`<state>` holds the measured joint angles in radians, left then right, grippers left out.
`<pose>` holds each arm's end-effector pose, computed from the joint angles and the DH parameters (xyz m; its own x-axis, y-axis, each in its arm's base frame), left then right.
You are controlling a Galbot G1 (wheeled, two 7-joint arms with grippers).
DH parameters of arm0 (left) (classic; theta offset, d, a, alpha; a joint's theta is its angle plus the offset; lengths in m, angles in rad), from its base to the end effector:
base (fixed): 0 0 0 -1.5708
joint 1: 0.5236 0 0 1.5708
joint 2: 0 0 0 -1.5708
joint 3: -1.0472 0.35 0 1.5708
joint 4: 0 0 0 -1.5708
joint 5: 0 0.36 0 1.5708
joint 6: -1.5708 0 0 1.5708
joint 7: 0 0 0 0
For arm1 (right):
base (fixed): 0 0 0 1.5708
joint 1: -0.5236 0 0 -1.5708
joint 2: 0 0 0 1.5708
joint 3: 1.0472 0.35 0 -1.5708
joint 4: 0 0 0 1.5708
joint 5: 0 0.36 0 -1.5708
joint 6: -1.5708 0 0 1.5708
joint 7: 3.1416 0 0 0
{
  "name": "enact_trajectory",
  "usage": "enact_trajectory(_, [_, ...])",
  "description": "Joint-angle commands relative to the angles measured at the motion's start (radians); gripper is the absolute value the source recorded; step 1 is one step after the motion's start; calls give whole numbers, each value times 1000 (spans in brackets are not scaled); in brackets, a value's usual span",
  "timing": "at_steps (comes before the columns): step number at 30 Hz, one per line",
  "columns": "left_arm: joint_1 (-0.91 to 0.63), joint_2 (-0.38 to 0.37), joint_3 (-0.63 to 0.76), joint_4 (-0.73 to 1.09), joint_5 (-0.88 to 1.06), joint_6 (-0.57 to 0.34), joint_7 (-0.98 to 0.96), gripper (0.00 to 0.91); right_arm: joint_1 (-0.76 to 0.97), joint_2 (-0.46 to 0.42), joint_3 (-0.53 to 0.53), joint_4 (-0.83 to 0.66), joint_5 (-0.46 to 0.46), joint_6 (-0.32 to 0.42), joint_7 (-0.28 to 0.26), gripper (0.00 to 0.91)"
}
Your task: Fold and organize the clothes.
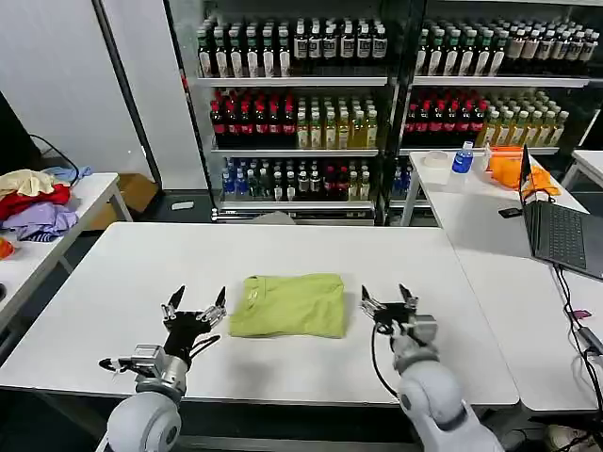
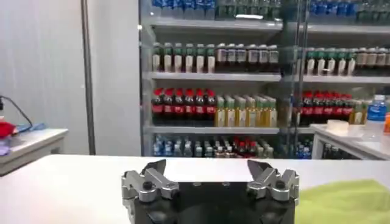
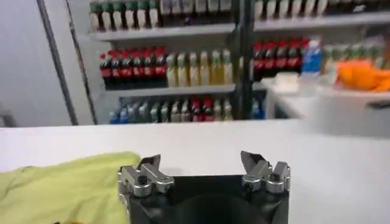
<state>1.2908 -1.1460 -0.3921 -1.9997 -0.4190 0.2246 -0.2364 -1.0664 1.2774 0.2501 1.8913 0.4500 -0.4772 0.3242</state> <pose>0.2667 0.0434 -0.2726 -0.9902 0.0565 0.1281 0.0552 0.9984 -0.0136 0.3240 0.0199 -0.2594 -0.9512 -0.0911 0.2948 -0.0729 0.9947 0.0722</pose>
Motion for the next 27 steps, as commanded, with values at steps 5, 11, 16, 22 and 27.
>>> enact_trajectory(5, [57, 25, -47, -35, 6, 1, 6, 907, 324, 134, -155, -346, 250, -101, 32, 907])
enact_trajectory(11, [53, 21, -44, -29, 2, 1, 7, 907, 353, 168, -152, -431, 306, -100, 66, 111])
enact_trajectory(16, [57, 22, -38, -25, 3, -1, 10, 907, 361, 170, -143, -461, 327, -91, 77, 0])
enact_trajectory(22, [54, 21, -34, -23, 2, 0, 12, 907, 382, 174, -132, -513, 284, -74, 79, 0])
enact_trajectory(27, [53, 18, -31, -22, 3, 0, 12, 907, 383, 167, -154, -539, 152, -24, 35, 0])
